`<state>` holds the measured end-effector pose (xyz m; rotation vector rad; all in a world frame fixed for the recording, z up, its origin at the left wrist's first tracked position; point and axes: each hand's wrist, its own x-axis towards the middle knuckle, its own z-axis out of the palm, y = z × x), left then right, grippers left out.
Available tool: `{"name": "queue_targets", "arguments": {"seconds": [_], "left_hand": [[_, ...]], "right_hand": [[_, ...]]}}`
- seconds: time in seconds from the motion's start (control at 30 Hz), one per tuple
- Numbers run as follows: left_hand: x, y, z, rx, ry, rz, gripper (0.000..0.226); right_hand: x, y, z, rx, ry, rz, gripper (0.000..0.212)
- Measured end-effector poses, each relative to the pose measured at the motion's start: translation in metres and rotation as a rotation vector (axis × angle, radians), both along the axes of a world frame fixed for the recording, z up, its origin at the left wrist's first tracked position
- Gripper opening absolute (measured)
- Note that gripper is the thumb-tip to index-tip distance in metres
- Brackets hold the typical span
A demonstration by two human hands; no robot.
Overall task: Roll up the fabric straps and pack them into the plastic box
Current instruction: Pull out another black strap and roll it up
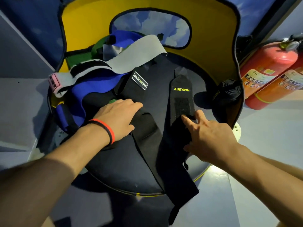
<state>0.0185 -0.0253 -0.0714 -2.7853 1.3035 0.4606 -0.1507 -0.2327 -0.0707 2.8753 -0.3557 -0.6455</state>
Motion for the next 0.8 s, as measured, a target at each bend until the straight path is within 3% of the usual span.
{"name": "queue_targets", "arguments": {"seconds": [0.1, 0.27, 0.37, 0.5, 0.6, 0.7, 0.8], "left_hand": [[0.006, -0.004, 0.003, -0.049, -0.015, 0.017, 0.04], [0.018, -0.005, 0.01, -0.223, 0.043, 0.074, 0.011], [0.021, -0.006, 0.016, -0.418, 0.294, 0.14, 0.015], [0.01, -0.012, 0.027, -0.597, 0.542, 0.156, 0.02], [0.0, -0.014, 0.029, -0.677, 0.572, 0.103, 0.021], [-0.005, -0.014, 0.028, -0.761, 0.579, 0.107, 0.021], [0.0, -0.01, 0.031, -0.766, 0.527, 0.136, 0.029]], "right_hand": [[0.003, -0.002, 0.003, 0.05, -0.004, -0.022, 0.098], [0.008, 0.005, 0.016, 0.35, -0.286, 0.008, 0.052], [0.015, 0.016, 0.014, 0.545, -0.407, 0.043, 0.041], [0.031, 0.033, 0.008, 0.654, -0.492, 0.057, 0.046], [0.041, 0.039, 0.003, 0.691, -0.464, 0.055, 0.043], [0.048, 0.04, -0.005, 0.654, -0.496, -0.02, 0.018], [0.053, 0.038, -0.007, 0.713, -0.565, -0.15, 0.024]]}}
